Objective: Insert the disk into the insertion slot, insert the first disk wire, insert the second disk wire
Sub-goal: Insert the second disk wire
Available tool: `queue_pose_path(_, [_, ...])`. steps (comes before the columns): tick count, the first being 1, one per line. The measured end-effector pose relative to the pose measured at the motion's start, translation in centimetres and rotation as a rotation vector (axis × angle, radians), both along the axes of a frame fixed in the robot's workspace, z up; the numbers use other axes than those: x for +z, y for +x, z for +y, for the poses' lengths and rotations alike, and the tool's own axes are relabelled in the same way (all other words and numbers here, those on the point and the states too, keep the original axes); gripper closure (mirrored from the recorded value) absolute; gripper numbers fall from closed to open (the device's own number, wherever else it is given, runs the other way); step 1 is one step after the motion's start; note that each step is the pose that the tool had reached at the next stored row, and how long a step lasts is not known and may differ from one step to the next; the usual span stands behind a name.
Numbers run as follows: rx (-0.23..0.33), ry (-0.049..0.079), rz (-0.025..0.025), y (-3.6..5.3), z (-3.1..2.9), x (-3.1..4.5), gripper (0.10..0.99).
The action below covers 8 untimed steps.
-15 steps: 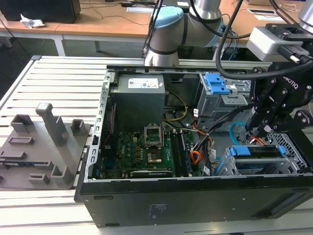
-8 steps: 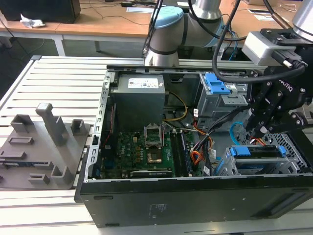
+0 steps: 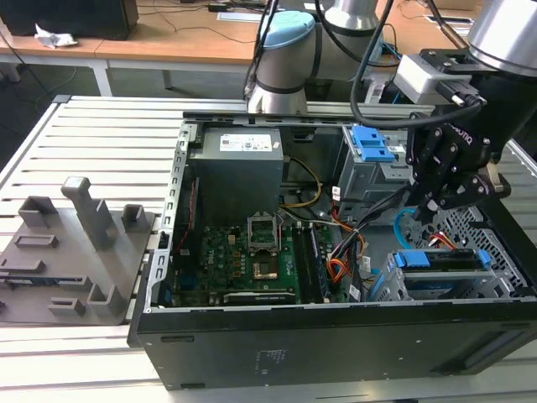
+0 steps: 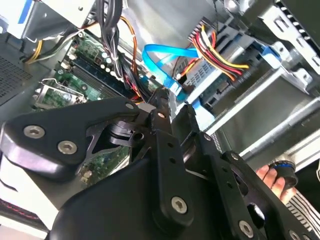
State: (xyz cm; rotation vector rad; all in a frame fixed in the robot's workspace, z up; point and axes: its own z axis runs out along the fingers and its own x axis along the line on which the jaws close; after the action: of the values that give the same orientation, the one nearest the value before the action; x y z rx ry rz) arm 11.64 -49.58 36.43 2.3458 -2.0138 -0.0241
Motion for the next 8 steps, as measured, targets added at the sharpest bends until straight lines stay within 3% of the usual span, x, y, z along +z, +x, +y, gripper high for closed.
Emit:
queue_pose_path(3, [0.015, -0.035, 0.0, 0.33, 0.02, -0.5, 0.784])
queue_pose_path(8, [0.018, -0.038, 0.0, 0.78, 0.03, -0.67, 0.784])
